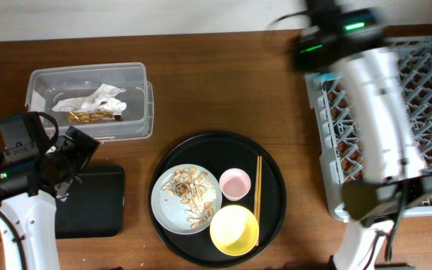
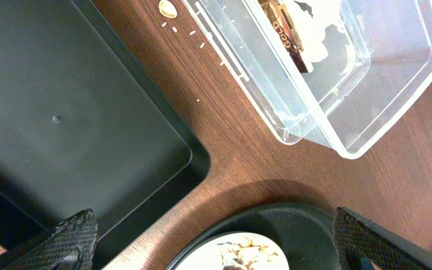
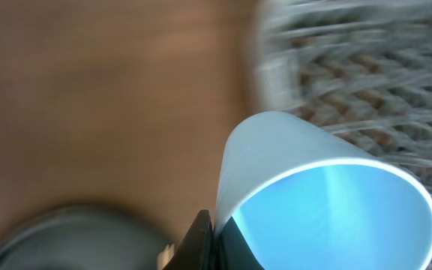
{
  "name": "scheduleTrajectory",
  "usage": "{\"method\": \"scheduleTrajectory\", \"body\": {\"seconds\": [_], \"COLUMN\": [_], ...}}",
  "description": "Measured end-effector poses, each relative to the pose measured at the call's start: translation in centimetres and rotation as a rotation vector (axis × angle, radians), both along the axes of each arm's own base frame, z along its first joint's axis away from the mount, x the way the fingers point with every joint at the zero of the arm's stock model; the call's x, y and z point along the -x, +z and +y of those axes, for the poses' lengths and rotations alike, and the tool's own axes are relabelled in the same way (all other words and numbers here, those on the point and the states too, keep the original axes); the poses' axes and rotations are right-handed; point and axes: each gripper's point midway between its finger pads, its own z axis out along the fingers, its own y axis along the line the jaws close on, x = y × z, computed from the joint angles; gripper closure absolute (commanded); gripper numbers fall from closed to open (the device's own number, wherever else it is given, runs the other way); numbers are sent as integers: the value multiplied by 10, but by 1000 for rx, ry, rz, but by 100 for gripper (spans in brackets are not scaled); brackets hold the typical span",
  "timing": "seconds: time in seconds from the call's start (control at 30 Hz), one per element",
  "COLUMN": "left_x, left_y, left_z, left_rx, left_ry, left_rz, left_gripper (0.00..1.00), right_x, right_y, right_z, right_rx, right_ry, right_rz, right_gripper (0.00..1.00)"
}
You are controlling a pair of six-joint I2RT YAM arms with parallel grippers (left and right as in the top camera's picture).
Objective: Sort waste into correct bins and load items into the dishwasher rack
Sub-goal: 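Lift the blue cup and carry it over the dish rack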
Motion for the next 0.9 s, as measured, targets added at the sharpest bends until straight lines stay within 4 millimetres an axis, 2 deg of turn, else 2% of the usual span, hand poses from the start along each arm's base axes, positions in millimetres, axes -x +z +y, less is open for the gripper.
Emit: {"method": "scheduleTrajectory", "body": {"seconds": [0.1,0.13,0.2,0.27,0.37,0.5,0.7,0.77,0.9], "left_x": [0,0,0,0,0,0,0,0,0], "left_y": [0,0,0,0,0,0,0,0,0], "left_z": [0,0,0,0,0,0,0,0,0], "left_rx": [0,0,0,0,0,0,0,0,0], "left_ry": [0,0,0,0,0,0,0,0,0], "left_rz": [0,0,0,0,0,0,0,0,0], "left_gripper": [1,1,1,1,1,1,1,1,1], "right_x": [-5,-2,0,4,5,14,4,-3,-14], "right_y": [2,2,4,7,14,7,-33,-49,-93], "right_z": [-108,-136,-181,-212,-236,-267,-298,-303,-301], "right_rx": [-62,-85,-178,-288,-464,-620,-832,-908,-1070], "right_ry": [-220,-271,-302,-259,-103,19,132,165,184], "right_rz": [-36,-49,-102,-165,-296,-419,-564,-607,-624], "right_gripper": [96,96,96,96,96,96,96,96,96]}}
